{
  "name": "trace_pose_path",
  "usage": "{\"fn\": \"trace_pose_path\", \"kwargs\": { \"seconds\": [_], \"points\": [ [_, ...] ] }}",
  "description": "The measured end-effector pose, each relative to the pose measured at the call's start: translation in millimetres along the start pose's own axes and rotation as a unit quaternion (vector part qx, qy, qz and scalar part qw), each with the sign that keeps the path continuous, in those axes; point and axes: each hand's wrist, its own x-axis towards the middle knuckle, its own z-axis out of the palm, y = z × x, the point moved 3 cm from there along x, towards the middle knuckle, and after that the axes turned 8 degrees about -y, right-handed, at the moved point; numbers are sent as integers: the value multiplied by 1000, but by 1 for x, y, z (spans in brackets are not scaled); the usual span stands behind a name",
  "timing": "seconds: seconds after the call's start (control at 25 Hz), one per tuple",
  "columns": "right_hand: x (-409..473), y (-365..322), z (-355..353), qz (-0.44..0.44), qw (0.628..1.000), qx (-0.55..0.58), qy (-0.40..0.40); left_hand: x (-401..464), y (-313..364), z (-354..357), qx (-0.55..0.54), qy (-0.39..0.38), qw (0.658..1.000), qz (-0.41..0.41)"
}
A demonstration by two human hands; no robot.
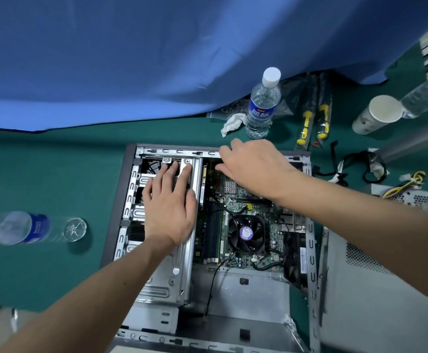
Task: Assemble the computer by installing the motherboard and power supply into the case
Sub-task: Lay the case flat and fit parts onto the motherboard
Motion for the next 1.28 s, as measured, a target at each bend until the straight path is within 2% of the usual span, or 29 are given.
{"fn": "trace_pose_path", "kwargs": {
  "seconds": [0.08,0.16,0.2,0.28,0.44,0.6,0.68,0.84,0.88,1.0,1.08,1.24,1.28],
  "points": [
    [2,-3,2,8,999,45,-9,-1,0,-1,0,-1,1000,-1],
    [1,0,4,-22,991,131,-36,-2,1,-1,1,0,1000,0],
    [0,1,4,-43,989,136,-41,-1,1,-1,3,0,1000,1],
    [-4,1,4,-48,994,92,-26,0,0,-1,4,-1,1000,2],
    [-4,-9,5,28,1000,6,-10,0,-1,1,3,0,1000,0],
    [-7,-8,6,-3,993,112,-31,0,-1,2,2,5,1000,2],
    [-11,-5,4,-26,995,90,-29,1,-1,2,4,5,1000,3],
    [-9,-10,4,44,999,-7,-17,-1,-3,4,7,3,1000,1],
    [-7,-12,5,47,999,-9,-22,-2,-3,4,7,2,1000,0],
    [-7,-9,5,2,995,97,-21,-1,-3,3,7,4,1000,1],
    [-9,-7,5,-28,996,81,-27,0,-2,3,7,2,1000,3],
    [-9,-6,6,47,999,8,-14,0,-3,3,7,1,1000,1],
    [-10,-5,7,50,998,19,-22,-1,-3,3,7,0,1000,1]
  ]
}}
